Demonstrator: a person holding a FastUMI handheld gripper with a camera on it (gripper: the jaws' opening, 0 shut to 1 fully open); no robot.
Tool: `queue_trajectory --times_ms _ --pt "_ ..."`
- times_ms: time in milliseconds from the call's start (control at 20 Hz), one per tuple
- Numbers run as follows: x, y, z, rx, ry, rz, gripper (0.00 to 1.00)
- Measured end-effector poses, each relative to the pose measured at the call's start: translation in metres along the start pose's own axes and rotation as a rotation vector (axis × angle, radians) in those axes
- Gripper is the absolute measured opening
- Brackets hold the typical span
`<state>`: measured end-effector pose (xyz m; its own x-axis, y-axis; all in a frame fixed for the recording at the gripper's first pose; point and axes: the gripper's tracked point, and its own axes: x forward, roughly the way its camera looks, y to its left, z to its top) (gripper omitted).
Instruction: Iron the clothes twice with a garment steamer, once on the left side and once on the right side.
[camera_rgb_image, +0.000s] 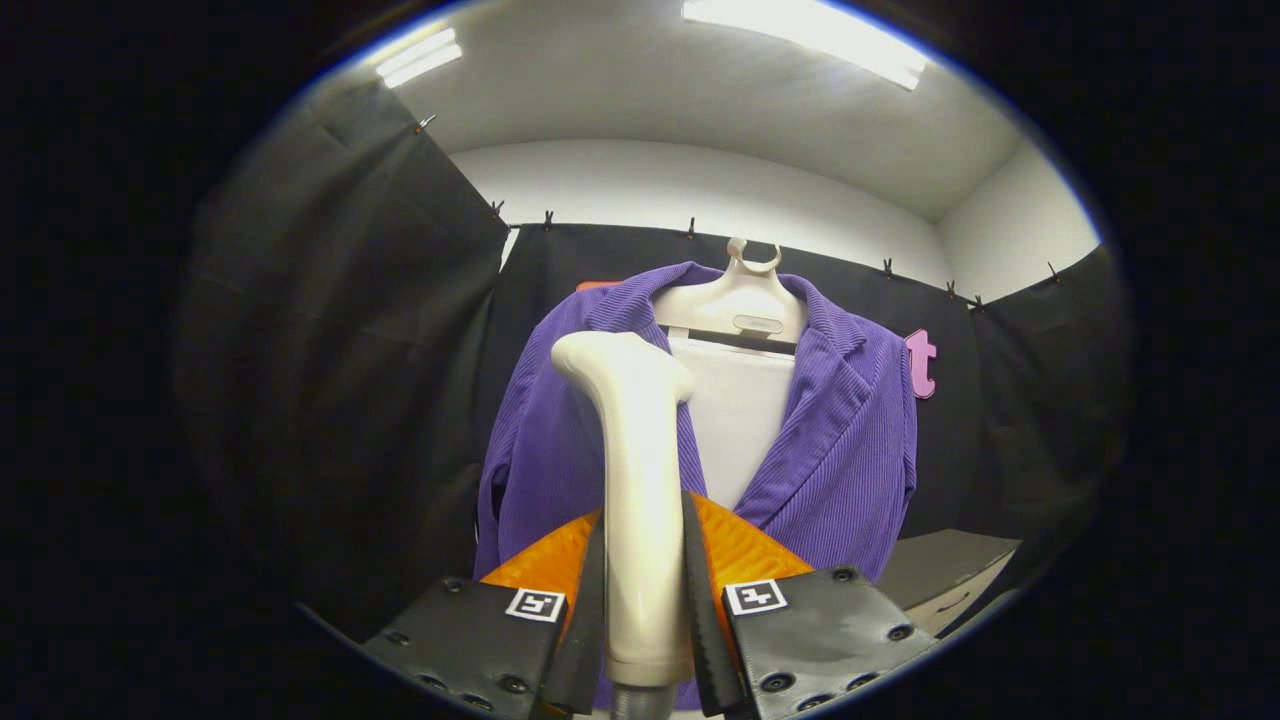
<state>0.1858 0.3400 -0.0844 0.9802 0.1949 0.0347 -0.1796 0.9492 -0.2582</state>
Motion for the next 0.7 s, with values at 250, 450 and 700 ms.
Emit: queue_trajectory --times_ms 250,450,700 --pt "-0.014 0.001 -0.024 -0.003 0.033 0.003 0.45" --pt "-0.025 0.004 -0.044 0.018 0.056 0.017 0.45" --pt "-0.035 0.006 -0.065 0.005 0.082 0.018 0.45"
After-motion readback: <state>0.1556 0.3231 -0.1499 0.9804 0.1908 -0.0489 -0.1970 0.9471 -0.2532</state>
